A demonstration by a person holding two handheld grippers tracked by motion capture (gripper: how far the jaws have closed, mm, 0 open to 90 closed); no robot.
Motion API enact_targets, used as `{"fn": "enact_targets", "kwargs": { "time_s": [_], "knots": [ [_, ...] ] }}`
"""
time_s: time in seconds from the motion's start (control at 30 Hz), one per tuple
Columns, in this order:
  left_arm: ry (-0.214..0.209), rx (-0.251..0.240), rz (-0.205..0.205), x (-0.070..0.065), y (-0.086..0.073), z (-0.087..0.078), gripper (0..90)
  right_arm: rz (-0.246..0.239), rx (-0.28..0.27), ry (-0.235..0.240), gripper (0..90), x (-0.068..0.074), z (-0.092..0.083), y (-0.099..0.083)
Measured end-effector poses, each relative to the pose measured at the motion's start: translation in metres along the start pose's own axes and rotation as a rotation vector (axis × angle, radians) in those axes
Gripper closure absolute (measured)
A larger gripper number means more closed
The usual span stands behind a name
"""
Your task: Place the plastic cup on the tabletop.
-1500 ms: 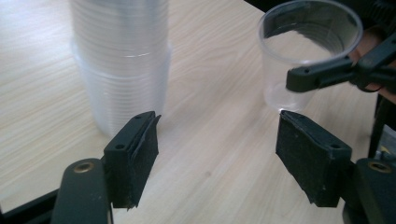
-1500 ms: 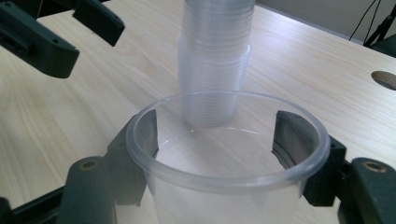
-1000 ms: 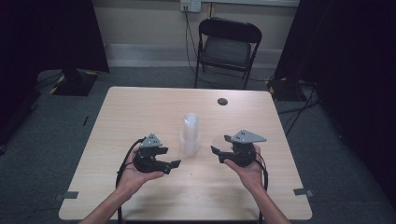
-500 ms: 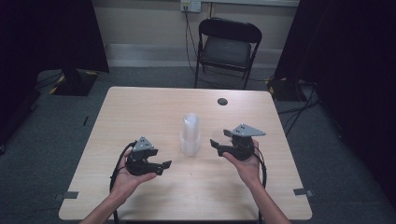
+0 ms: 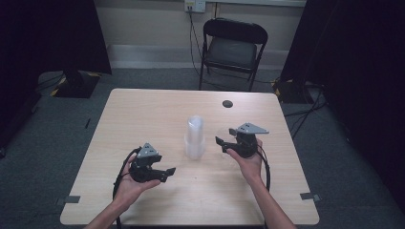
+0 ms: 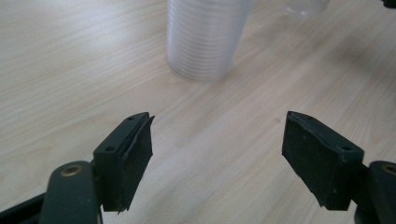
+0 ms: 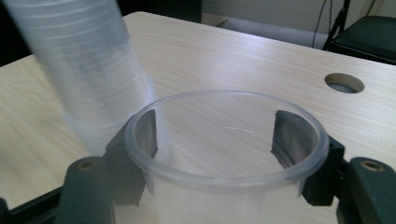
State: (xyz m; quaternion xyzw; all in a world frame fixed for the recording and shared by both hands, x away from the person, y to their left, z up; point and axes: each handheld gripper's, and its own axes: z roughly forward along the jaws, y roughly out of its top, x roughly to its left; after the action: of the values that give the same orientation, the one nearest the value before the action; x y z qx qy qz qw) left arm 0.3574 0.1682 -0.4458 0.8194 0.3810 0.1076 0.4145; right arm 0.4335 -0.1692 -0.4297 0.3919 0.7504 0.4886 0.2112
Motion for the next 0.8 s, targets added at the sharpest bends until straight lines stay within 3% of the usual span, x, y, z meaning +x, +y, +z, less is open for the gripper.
{"fn": "enact_targets", "kwargs": {
  "time_s": [0.1, 0.3, 0.37, 0.63, 0.8],
  "knots": [
    [0.018, 0.018, 0.029, -0.001, -0.002, 0.001, 24.7, 0.001, 0.005, -0.028, 30.8, -0.007, 0.006, -0.001],
    [0.005, -0.022, 0.019, -0.003, -0.003, -0.008, 24.3, 0.027, 0.008, -0.059, 29.9, -0.015, 0.021, 0.002],
    [0.02, -0.03, 0.023, -0.002, -0.004, -0.009, 23.6, 0.036, 0.014, -0.077, 29.1, -0.017, 0.027, 0.003],
    [0.01, -0.015, -0.013, 0.003, -0.007, -0.006, 23.2, 0.059, 0.032, -0.084, 28.7, -0.027, 0.051, 0.003],
    [0.001, -0.017, -0.033, 0.005, -0.009, -0.005, 21.8, 0.073, 0.043, -0.075, 28.0, -0.026, 0.06, -0.001]
  ]
}}
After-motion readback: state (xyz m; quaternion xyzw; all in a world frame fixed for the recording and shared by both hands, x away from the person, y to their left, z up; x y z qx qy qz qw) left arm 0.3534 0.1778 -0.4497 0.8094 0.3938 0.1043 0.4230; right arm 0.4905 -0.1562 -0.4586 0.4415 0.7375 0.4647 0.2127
